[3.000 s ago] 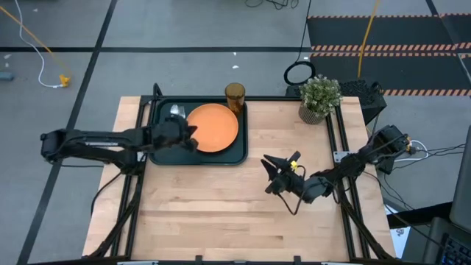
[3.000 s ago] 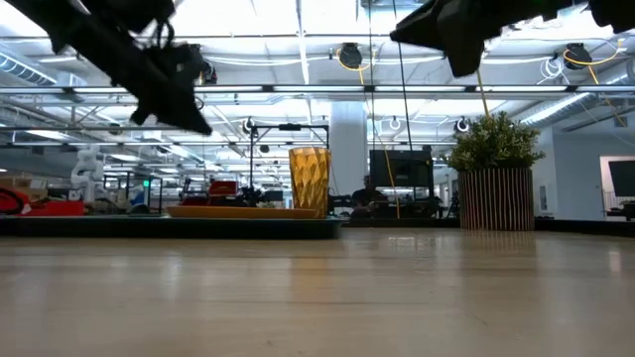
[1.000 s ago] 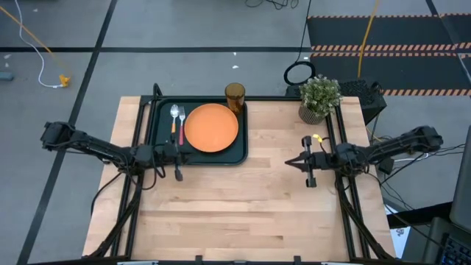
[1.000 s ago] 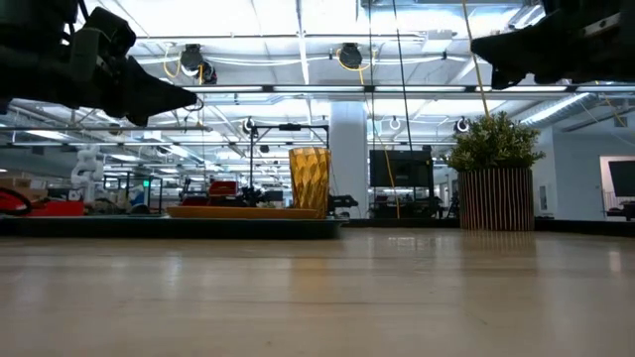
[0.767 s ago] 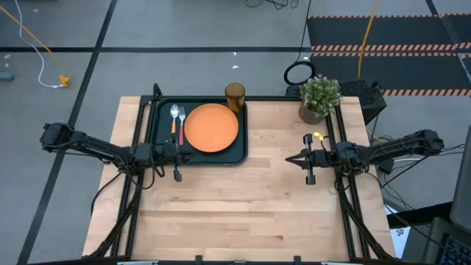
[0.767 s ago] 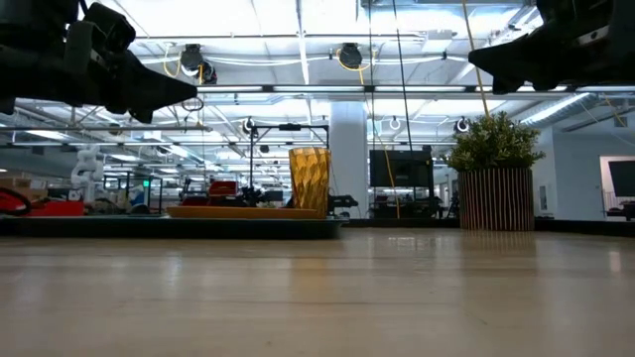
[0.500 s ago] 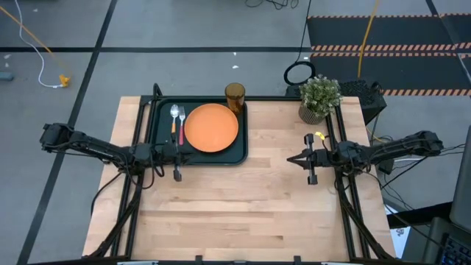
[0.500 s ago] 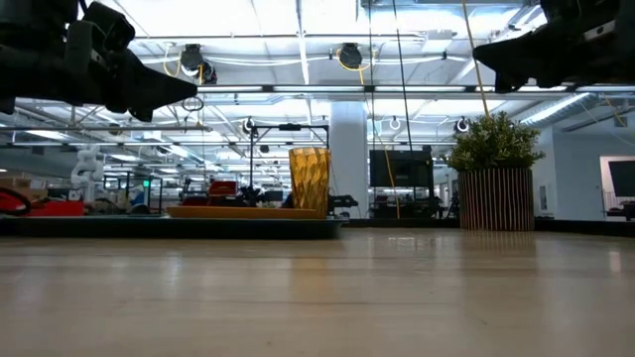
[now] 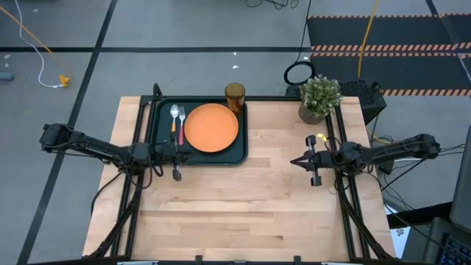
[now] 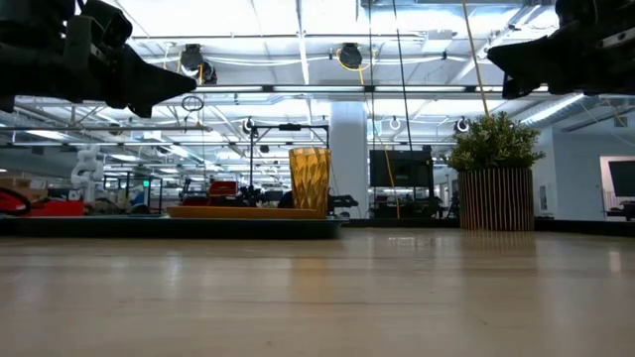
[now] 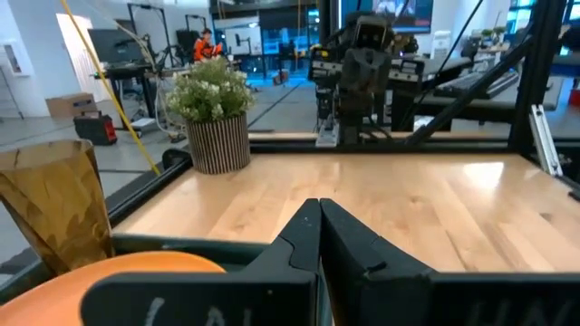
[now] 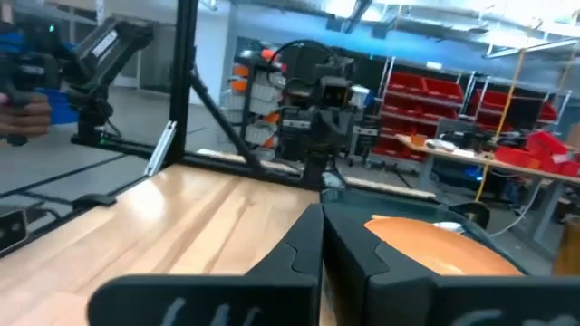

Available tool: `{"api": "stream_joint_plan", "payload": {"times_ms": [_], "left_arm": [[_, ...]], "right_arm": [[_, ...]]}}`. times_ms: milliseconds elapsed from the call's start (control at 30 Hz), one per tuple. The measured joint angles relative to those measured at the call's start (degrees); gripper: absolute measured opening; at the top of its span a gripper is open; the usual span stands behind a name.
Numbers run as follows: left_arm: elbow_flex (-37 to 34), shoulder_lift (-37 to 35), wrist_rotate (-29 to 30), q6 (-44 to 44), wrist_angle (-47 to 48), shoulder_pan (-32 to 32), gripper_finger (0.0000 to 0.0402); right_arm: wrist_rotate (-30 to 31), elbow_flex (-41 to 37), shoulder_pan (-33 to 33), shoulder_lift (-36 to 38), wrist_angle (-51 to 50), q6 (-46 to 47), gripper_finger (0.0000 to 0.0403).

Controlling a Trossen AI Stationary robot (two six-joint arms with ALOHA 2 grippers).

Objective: Pick and place plate/cup/fork/spoon on tray
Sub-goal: Return to Home Position

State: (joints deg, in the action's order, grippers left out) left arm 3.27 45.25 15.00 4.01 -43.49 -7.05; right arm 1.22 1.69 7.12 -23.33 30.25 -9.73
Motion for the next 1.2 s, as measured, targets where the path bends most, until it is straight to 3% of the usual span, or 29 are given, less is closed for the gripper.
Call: {"api": "stream_joint_plan", "payload": {"times_ms": [767, 1000, 1200], "left_arm": [[0.00, -0.06, 0.02, -0.14, -1.30, -0.04, 0.0005], [0.00, -0.06, 0.02, -0.70, -1.37, -0.04, 0.0005], [0.00, -0.06, 0.02, -1.11, -1.63, -0.04, 0.0005]], "right_arm": [[-1.29, -0.24, -1.56, 22.93, -17.49, 1.36, 0.0000], [-0.98, -0.26, -1.57, 23.23, -19.07, 1.50, 0.0000], [3.33, -0.29, -3.39, 23.23, -23.67, 1.93, 0.0000]]}}
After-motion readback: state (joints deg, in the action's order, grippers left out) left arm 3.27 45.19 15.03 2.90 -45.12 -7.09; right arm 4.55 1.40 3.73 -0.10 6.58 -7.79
